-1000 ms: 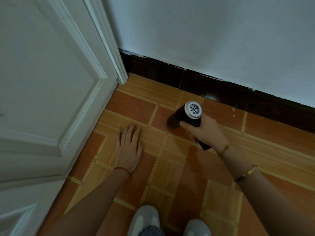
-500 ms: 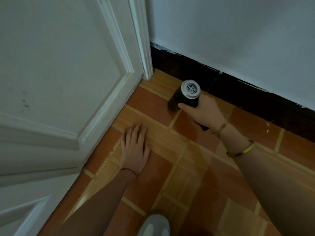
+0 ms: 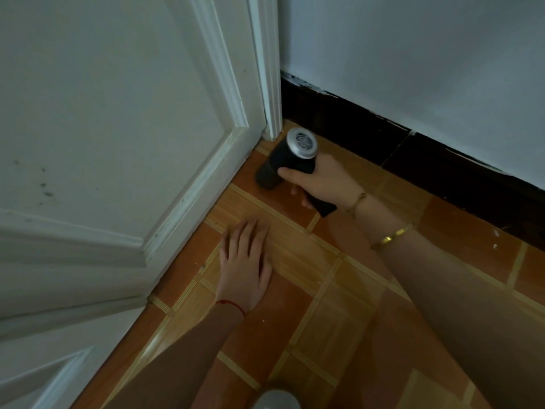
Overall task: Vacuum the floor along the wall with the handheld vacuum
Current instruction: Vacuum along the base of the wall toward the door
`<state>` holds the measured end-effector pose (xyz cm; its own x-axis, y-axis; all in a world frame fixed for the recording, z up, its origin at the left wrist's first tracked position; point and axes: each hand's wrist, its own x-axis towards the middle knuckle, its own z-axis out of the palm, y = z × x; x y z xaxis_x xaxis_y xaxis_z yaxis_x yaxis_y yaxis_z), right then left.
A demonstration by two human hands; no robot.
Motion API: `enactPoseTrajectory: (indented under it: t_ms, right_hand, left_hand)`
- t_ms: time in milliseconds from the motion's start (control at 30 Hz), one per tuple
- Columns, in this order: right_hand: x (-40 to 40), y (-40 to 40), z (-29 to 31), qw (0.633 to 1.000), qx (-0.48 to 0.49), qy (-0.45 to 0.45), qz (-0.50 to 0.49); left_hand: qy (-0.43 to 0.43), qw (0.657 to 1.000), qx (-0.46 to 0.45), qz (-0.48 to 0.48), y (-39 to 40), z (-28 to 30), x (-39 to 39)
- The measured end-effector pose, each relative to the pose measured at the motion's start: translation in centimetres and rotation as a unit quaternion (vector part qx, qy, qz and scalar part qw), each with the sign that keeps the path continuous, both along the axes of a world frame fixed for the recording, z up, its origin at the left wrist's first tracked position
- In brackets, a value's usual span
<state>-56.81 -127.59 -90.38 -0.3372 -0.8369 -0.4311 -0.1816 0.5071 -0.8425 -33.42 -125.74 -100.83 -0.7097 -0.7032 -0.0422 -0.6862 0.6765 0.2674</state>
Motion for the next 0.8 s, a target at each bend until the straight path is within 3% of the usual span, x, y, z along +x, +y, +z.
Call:
enactPoseTrajectory:
  t_ms: [67, 233, 433, 533, 667, 800]
  right_hand:
    - [1.0, -0.9, -0.6, 1.0, -0.019, -0.015, -0.003]
    - [1.5, -2.0, -2.1, 0.989, -0.08, 0.048, -0.116]
    - [3.7, -1.5, -2.4, 0.995, -0.07, -0.008, 0.067]
    - [2.9, -1.4, -2.3, 0.998, -0.069, 0.009, -0.01]
    - [0.2, -1.4, -2.6, 0.979, -0.087, 0.114, -0.144]
    - [-1.6, -1.0, -2.3, 0.974, -0.087, 0.136, -0.159]
  left_hand:
    - [-0.001, 1.0, 0.001, -0.001, 0.0, 0.1, -0.1]
    - [-0.001, 1.0, 0.005, -0.002, 0.0, 0.4, -0.1]
    - [-0.015, 1.0, 0.013, -0.003, 0.0, 0.2, -0.1]
    - [-0.019, 1.0, 0.012, 0.0, 0.1, 0.3, -0.1]
    - [-0.013, 1.0, 0.01, 0.001, 0.1, 0.4, -0.2]
    - [-0.004, 1.0, 0.008, 0.002, 0.1, 0.4, -0.2]
